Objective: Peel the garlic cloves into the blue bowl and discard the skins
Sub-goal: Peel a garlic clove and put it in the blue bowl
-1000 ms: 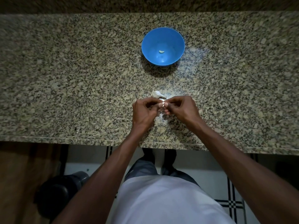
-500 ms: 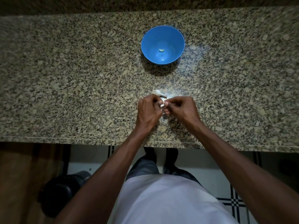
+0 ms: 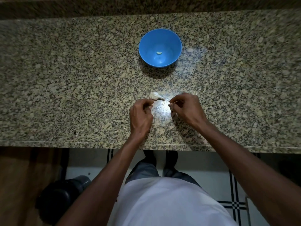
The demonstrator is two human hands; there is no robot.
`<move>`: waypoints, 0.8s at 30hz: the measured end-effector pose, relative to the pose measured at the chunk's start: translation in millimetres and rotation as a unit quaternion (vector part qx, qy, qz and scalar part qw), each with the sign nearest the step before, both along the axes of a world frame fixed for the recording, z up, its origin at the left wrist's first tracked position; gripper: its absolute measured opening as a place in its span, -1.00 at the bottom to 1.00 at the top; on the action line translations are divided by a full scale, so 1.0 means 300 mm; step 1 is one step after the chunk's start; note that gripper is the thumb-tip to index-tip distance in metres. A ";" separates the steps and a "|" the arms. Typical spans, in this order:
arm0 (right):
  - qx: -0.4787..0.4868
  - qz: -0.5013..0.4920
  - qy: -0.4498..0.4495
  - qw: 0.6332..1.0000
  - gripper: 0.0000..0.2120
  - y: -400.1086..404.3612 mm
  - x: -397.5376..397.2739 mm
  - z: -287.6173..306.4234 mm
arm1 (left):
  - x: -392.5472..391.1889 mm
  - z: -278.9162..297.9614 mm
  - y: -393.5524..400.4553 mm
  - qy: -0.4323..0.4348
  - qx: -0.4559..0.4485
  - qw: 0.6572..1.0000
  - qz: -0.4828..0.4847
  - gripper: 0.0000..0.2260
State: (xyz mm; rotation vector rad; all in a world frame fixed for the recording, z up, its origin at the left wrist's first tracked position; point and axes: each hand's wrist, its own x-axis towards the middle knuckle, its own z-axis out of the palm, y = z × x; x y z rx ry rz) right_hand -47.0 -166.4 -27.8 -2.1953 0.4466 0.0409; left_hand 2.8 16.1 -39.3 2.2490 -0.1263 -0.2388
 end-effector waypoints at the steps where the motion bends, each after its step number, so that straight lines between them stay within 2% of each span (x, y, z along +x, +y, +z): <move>1: -0.043 0.039 -0.009 0.998 -0.91 -0.006 0.005 -0.002 | 0.006 -0.006 0.010 -0.010 0.013 1.000 -0.011 -0.76; 4: -0.133 0.134 -0.008 0.982 -0.85 0.001 0.009 -0.013 | 0.018 -0.009 0.022 -0.011 0.041 0.998 -0.039 -0.76; 6: -0.192 0.175 -0.002 0.966 -0.87 0.024 0.008 -0.006 | 0.025 -0.013 0.025 -0.010 0.044 0.998 -0.041 -0.75; 10: -0.255 0.210 -0.015 0.944 -0.83 0.063 0.015 0.006 | 0.027 -0.018 0.026 -0.019 0.054 0.998 -0.039 -0.72; 16: -0.297 0.226 0.001 0.928 -0.80 0.066 0.021 0.011 | 0.027 -0.025 0.033 -0.031 0.077 0.995 -0.046 -0.76; 24: -0.308 0.291 0.005 0.906 -0.77 0.061 0.031 0.024 | 0.041 -0.042 0.034 -0.021 0.080 0.995 -0.062 -0.76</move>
